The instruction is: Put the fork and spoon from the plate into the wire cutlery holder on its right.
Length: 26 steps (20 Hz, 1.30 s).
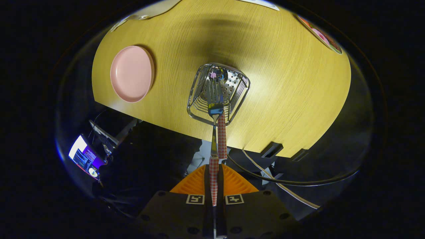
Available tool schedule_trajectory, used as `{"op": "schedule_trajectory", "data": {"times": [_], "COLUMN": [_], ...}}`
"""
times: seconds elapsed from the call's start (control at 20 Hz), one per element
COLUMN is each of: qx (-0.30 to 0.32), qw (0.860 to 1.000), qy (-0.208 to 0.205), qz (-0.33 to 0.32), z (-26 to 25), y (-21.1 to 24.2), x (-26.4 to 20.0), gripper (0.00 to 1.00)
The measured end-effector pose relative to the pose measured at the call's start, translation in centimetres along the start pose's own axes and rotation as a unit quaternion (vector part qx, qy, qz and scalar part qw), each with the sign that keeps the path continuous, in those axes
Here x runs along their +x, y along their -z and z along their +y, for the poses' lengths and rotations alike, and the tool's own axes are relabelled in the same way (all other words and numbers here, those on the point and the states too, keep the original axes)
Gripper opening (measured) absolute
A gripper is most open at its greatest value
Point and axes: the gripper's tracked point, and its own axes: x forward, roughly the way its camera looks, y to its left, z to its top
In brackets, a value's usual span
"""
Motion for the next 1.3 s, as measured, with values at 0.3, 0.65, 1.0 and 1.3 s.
{"op": "schedule_trajectory", "data": {"times": [0.3, 0.65, 1.0, 1.3], "qx": [0.011, 0.013, 0.017, 0.019], "qw": [0.999, 0.997, 0.997, 0.999], "qy": [0.018, 0.023, 0.021, 0.003], "qz": [0.048, 0.074, 0.078, 0.03], "z": [-0.9, -0.7, -1.0, -0.5], "y": [-2.0, -3.3, -4.7, -5.7], "x": [1.2, 1.1, 1.7, 1.0], "gripper": [0.09, 0.09, 0.12, 0.27]}}
